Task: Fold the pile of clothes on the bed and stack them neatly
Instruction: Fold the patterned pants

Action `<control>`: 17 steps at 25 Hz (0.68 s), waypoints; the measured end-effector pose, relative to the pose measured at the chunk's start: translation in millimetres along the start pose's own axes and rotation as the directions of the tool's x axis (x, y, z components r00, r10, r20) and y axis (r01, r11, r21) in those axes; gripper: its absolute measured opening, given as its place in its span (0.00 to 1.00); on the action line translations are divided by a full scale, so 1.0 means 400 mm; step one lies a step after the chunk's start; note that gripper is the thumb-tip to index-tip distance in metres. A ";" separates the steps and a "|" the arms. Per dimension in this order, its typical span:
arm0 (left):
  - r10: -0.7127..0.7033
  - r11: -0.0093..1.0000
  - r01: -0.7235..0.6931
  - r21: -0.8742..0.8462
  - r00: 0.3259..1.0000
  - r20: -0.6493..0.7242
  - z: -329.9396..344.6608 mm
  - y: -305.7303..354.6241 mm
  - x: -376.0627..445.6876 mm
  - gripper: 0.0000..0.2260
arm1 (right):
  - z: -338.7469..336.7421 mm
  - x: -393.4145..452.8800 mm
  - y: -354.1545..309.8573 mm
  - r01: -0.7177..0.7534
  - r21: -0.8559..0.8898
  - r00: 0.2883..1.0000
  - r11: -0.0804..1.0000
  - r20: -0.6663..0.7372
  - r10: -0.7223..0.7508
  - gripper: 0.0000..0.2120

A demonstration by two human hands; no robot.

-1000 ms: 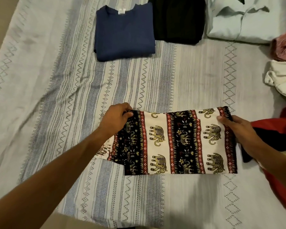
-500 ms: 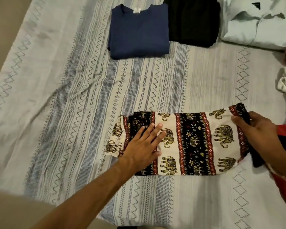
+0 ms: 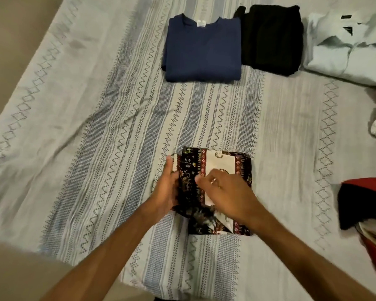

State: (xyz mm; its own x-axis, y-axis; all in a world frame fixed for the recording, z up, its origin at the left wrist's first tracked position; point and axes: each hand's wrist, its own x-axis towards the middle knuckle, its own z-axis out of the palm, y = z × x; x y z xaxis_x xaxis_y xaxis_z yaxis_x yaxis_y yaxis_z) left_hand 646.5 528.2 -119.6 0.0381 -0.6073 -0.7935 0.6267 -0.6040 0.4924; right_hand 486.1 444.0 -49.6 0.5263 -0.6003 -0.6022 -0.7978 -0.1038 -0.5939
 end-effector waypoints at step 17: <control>0.287 0.816 -0.059 0.575 0.905 -0.314 -0.054 -0.059 0.035 0.16 | -0.052 0.089 0.249 -0.257 0.725 0.911 0.638 -0.037 0.410 0.34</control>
State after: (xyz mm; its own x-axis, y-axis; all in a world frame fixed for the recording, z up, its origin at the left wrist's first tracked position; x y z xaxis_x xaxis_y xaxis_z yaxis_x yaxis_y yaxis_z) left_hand 649.0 545.1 -150.0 0.4587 -0.5607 -0.6893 0.0615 -0.7539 0.6541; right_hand 419.5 395.7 -119.1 0.1416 -0.6192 -0.7724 -0.4314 0.6636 -0.6111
